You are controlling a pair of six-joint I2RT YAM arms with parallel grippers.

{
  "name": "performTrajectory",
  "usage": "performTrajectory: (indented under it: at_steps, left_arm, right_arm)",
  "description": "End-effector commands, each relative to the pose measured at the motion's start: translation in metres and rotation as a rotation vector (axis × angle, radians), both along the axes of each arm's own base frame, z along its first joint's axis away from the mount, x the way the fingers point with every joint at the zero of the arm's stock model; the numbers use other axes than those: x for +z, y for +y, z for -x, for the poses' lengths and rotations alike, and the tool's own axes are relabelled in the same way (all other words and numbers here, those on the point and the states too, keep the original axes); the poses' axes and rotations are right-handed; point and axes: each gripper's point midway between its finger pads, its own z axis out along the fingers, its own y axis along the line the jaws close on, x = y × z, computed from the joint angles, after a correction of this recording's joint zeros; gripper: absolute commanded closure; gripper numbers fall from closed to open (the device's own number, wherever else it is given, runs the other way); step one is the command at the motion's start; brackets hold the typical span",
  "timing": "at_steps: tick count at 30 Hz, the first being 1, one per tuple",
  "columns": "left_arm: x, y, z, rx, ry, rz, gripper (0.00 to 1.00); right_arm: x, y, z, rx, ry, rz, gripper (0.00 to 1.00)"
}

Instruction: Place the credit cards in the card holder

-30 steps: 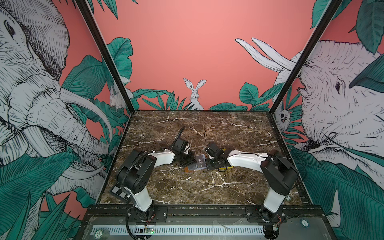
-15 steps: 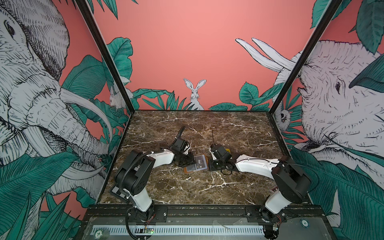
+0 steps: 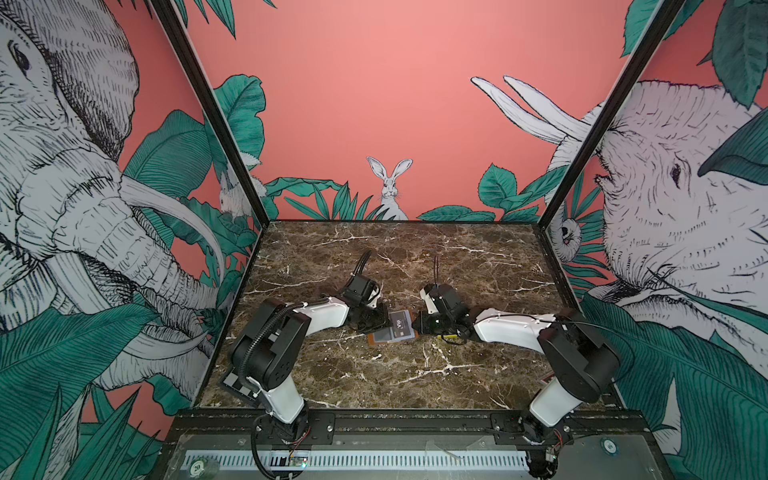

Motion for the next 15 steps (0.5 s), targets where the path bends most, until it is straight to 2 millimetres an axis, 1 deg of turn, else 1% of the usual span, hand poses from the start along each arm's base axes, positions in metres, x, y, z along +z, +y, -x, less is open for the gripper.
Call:
performTrajectory:
  at_steps: [1, 7, 15]
  left_arm:
    - [-0.001, -0.0004, 0.0006, -0.018, 0.002, -0.029, 0.87]
    - [-0.0058, 0.0001, 0.0031, -0.028, 0.016, -0.052, 0.88]
    - [-0.0109, 0.0019, 0.0054, -0.03, 0.032, -0.073, 0.9]
  right_arm:
    - [0.0024, 0.0066, -0.0057, 0.002, -0.004, -0.034, 0.86]
    - [0.0015, 0.0088, -0.0077, 0.004, 0.009, -0.05, 0.85]
    - [0.0041, 0.0142, -0.0087, 0.024, 0.014, -0.088, 0.78]
